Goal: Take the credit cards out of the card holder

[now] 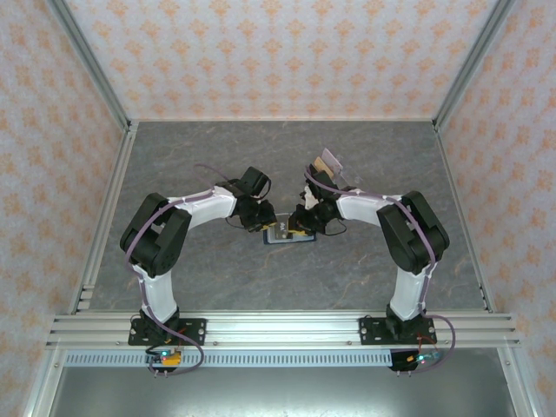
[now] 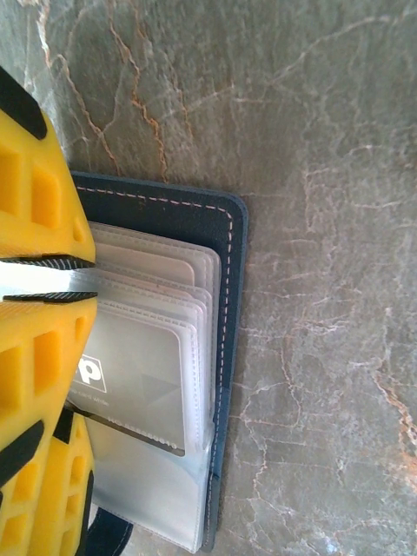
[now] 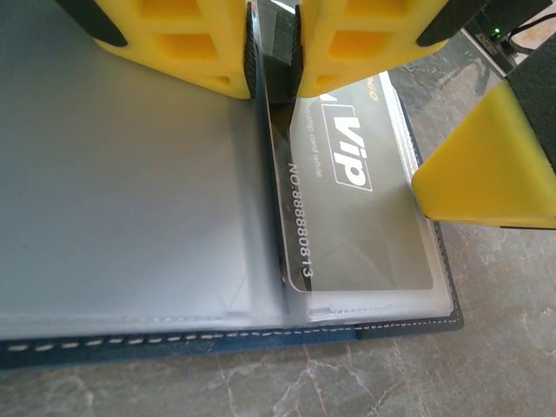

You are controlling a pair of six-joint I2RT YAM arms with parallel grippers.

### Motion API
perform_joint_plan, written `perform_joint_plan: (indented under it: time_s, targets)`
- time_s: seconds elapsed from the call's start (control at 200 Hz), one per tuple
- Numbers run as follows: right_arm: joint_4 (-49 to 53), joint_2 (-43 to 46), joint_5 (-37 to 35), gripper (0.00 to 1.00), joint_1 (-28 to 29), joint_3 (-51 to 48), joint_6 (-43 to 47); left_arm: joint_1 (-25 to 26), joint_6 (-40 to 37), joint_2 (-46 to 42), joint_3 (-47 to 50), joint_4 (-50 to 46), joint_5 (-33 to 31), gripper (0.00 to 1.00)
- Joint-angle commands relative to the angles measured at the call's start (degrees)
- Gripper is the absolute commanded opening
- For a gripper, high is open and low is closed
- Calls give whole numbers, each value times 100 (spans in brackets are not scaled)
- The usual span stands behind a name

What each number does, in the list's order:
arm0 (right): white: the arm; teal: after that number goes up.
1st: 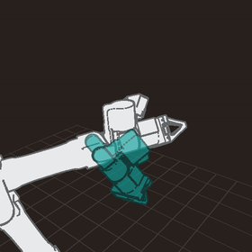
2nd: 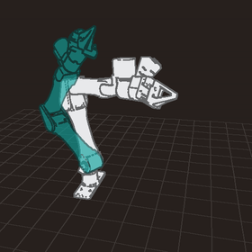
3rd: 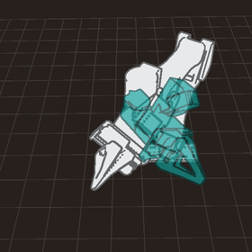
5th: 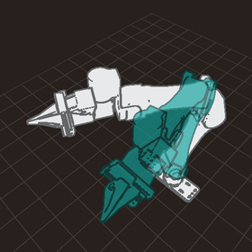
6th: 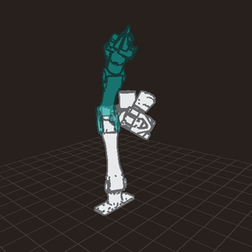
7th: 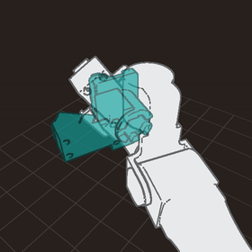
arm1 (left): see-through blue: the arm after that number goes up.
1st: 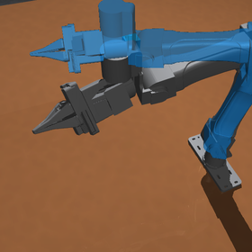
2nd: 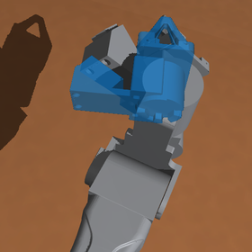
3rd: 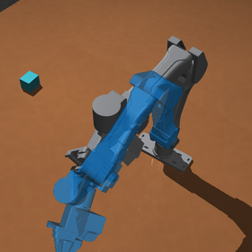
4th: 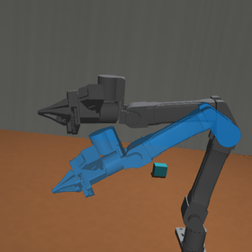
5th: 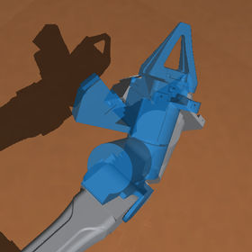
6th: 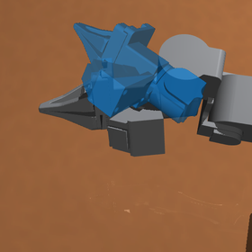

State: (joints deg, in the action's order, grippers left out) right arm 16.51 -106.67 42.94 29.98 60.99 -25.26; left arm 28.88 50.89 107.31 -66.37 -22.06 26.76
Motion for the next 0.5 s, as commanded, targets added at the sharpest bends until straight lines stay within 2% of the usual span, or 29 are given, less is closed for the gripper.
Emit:
perform_joint_plan:
  time_s: [0.0,0.195,0.355,0.495]
  targets:
    - [-23,-57,56,18,26,88,74,30,-80,159,-53,-185,-105,19]
    - [-139,109,118,7,-16,-17,5,31,-176,79,-134,-247,-60,20]
    - [-107,300,35,2,-66,-96,-45,21,-459,-132,-439,-609,-141,25]
    - [18,318,-98,0,-105,-92,-39,31,-468,-284,-446,-535,-48,25]
